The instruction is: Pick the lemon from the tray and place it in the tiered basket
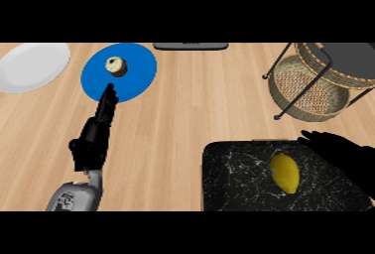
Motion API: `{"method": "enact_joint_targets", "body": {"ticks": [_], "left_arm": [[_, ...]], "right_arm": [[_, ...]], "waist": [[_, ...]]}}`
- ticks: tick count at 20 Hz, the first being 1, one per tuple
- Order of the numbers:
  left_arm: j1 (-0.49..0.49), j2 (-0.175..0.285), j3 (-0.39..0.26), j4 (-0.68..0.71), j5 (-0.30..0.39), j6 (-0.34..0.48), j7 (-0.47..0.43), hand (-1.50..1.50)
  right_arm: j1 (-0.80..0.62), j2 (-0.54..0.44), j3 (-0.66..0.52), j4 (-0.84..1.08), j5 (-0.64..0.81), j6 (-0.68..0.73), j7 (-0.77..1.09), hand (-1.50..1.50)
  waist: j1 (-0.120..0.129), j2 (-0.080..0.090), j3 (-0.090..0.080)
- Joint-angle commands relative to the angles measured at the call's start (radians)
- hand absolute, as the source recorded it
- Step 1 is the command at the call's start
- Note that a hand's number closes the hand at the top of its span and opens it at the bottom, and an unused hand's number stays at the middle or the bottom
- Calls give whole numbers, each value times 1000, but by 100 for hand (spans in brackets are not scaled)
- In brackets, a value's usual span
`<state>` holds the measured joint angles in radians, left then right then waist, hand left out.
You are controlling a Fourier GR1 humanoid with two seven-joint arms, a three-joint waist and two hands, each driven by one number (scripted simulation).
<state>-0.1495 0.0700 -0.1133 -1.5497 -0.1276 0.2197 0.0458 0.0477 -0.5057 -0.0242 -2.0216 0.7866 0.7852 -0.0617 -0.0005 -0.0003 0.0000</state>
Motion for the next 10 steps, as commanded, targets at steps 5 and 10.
{"method": "enact_joint_targets", "body": {"ticks": [5, 10], "left_arm": [[40, 23, 38, -46, 25, -57, 3, 0], [8, -13, 36, 45, -8, -37, -41, 0]], "right_arm": [[-91, 77, 47, 79, 58, 20, 14, -150], [-24, 131, 96, 21, 107, 37, 56, -150]], "waist": [[5, 0, 0], [-1, 0, 0]]}}
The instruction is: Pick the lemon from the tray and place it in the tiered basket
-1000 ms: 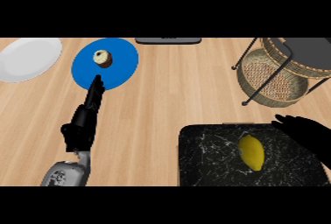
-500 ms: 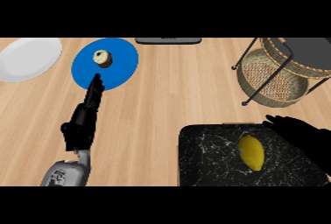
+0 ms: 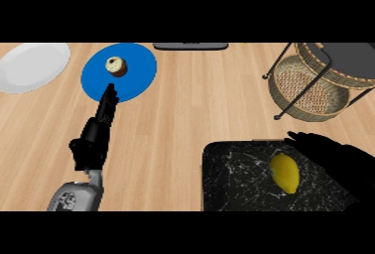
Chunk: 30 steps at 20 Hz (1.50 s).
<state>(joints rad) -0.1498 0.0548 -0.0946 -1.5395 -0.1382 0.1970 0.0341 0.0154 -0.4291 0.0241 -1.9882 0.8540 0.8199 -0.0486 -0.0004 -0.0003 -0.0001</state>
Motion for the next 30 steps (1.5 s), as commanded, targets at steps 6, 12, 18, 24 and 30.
{"method": "enact_joint_targets", "body": {"ticks": [6, 12, 18, 24, 30], "left_arm": [[-53, -37, -13, -40, -55, 29, 99, 0], [45, -30, -12, 9, -42, -15, -55, 0], [24, -15, 28, -23, -22, -42, -6, 0], [-33, -31, 44, 46, -27, -34, -34, 0], [-10, -52, -8, -68, -65, -6, 84, 0]], "right_arm": [[-24, 16, -10, 43, 45, 14, -23, -150], [-11, 72, 53, 142, 123, -90, -40, -150], [12, 110, 86, 126, 159, -99, -31, -150], [-26, 89, 28, 245, 142, -148, -113, -150], [4, 183, 48, 198, 145, -183, -55, -150]], "waist": [[-1, 0, 0], [1, 0, 0], [-1, 0, 0], [-2, 1, 0], [0, -1, 0]]}}
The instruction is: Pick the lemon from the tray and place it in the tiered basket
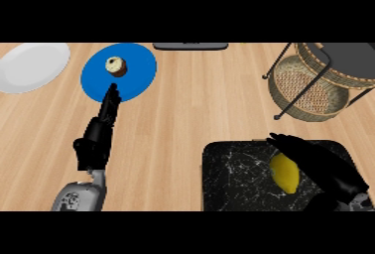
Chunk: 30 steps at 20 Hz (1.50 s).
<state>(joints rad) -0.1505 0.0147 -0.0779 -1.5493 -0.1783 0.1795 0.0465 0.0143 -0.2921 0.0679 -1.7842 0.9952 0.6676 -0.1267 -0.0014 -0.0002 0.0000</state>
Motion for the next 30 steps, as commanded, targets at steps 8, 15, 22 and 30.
{"method": "enact_joint_targets", "body": {"ticks": [8, 15, 22, 30], "left_arm": [[27, 5, 11, -8, 3, -11, -19, 0], [14, -6, -12, -13, -3, -16, -2, 0], [74, -14, -36, -56, -25, 11, 0, 0], [37, -5, -15, -53, -7, -1, 24, 0]], "right_arm": [[-28, 34, 74, 108, 164, -338, -91, 150], [-82, 131, 147, 194, 439, -121, 399, 150], [-130, 250, 182, 177, 516, -167, 563, 150], [-209, 238, 140, -223, 529, 83, 675, 150]], "waist": [[4, 0, 0], [14, 3, -2], [6, -1, 0], [-2, -4, -1]]}}
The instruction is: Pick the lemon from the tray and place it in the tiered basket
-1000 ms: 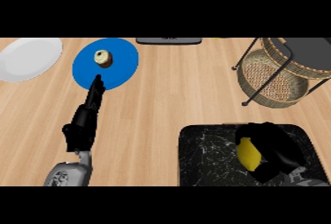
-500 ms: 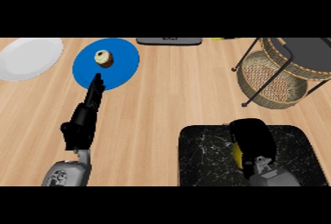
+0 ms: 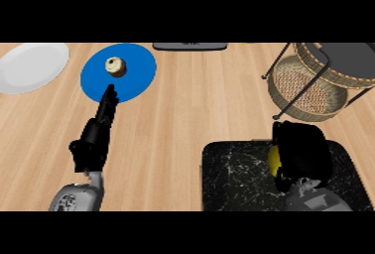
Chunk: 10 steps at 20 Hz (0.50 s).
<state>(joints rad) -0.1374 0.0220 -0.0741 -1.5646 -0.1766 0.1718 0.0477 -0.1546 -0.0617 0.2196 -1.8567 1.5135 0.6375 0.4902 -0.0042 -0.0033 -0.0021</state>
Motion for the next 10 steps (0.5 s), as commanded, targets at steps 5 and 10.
{"method": "enact_joint_targets", "body": {"ticks": [5, 10], "left_arm": [[25, 4, 1, -7, 2, -6, -17, 0], [-30, 9, 26, 54, 7, -10, -8, 0]], "right_arm": [[-268, 31, -92, -311, -15, 296, 108, 150], [-487, 60, -202, -387, -67, 540, 182, 150]], "waist": [[3, -2, 1], [-1, 0, 0]]}}
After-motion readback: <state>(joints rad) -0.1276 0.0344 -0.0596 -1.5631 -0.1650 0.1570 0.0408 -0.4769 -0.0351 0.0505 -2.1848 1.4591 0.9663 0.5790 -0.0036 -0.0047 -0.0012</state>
